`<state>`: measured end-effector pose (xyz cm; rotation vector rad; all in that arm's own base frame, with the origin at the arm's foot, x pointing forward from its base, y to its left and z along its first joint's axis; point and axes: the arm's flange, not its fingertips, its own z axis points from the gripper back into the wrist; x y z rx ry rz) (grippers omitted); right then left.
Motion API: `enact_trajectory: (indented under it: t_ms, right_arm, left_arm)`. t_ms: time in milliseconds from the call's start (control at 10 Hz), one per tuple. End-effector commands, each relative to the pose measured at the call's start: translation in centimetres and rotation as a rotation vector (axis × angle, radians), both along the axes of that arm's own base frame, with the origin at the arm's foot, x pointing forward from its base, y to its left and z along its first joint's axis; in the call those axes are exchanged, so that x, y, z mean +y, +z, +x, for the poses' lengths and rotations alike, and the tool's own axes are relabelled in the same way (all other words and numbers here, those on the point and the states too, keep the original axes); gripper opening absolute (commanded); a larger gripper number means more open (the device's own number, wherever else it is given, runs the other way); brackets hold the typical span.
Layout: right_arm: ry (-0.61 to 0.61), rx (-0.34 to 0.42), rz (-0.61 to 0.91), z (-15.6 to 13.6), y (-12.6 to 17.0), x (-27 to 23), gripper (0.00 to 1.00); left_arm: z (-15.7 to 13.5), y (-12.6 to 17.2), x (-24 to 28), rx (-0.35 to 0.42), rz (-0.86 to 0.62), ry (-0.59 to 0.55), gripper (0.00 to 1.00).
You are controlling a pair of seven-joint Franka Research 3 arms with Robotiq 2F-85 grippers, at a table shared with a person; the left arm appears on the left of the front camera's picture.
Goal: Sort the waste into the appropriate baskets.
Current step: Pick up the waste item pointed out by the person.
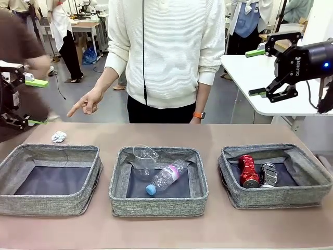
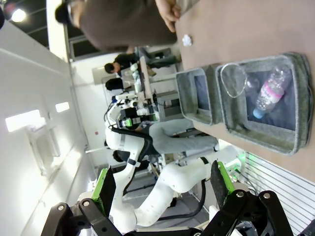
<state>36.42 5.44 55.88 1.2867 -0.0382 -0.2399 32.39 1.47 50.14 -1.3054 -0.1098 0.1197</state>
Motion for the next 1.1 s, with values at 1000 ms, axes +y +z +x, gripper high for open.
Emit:
enact_trajectory:
  t_ms: [1000]
  right_arm:
    - [-0.005,0.009,0.034,0.1,0.3,0.2,1.00]
  left_arm:
    - [6.2,0.2,0.8,-0.608,1.012,0.256,1.00]
